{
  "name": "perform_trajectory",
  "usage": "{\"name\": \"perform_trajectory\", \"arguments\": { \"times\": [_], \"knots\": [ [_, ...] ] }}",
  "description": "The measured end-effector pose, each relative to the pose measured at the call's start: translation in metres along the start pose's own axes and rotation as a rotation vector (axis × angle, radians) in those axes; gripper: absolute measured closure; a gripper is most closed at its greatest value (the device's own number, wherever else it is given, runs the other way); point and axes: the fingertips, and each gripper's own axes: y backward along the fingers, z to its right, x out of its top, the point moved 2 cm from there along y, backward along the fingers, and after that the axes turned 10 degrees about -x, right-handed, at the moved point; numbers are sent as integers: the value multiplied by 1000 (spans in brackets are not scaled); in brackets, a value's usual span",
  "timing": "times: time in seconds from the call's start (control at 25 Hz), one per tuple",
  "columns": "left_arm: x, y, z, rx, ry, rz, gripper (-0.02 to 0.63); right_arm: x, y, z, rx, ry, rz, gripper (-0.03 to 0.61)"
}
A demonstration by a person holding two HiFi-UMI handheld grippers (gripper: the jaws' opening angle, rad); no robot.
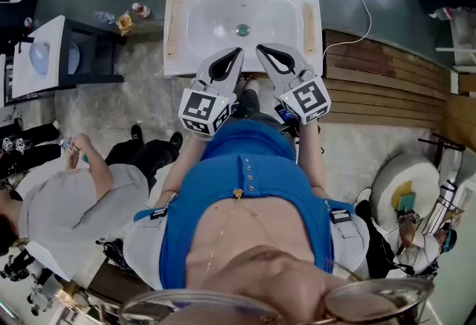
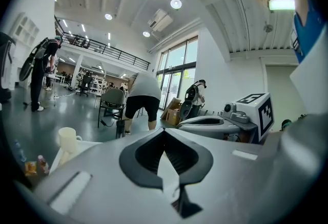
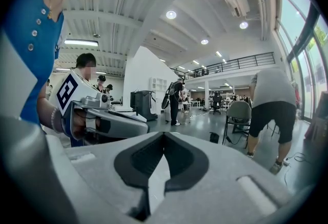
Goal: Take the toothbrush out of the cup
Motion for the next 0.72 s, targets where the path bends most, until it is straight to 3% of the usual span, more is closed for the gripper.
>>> {"name": "perform_trajectory", "arguments": {
  "times": [0.72],
  "knots": [
    [-9,-9,2,-1,13,-23,612,-7,4,7,-1,-7,-17,577]
  ]
}}
